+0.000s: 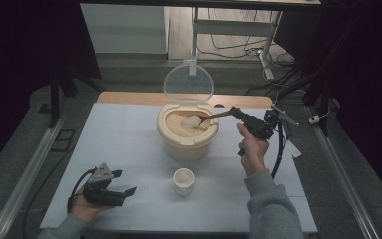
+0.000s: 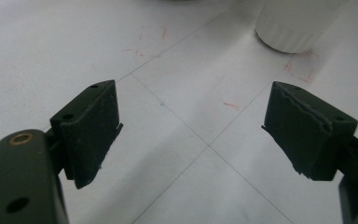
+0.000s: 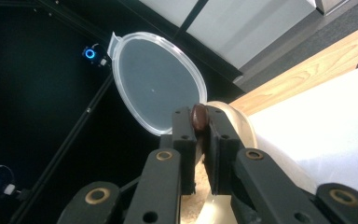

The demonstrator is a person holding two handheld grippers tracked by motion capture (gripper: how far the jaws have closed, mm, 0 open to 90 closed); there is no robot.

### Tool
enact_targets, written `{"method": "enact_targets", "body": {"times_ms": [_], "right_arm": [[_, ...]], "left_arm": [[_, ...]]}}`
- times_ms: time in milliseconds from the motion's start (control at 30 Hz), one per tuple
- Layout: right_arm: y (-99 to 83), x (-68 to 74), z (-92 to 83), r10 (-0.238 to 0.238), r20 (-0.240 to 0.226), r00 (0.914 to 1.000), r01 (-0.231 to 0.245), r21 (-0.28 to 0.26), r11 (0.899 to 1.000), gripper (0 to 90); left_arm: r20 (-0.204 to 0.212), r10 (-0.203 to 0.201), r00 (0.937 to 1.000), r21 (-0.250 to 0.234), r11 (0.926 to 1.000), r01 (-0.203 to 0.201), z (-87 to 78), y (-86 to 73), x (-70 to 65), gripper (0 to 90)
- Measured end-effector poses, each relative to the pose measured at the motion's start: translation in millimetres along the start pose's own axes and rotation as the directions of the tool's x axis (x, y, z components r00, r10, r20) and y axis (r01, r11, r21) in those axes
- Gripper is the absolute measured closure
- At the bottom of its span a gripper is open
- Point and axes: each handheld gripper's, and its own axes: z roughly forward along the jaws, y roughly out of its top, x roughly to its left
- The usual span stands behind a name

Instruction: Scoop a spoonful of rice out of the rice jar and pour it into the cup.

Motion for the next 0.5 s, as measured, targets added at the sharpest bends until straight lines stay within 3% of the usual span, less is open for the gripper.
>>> {"method": "enact_targets", "body": {"times_ms": [400, 500], "right_arm": [[1.0, -2.8, -3.7, 0.052, -0.026, 0.9983, -0.052, 0.015, 0.999, 83.0], [0.7, -2.4, -5.0, 0.047, -0.028, 0.9985, -0.046, 0.016, 0.999, 83.0]], "left_arm": [[-0.003, 0.005, 1.0000, 0.004, 1.0000, -0.005, 0.4, -0.2, -0.1, 17.9], [-0.003, 0.006, 1.0000, 0.005, 1.0000, -0.006, 0.5, -0.3, 0.1, 17.9]]}}
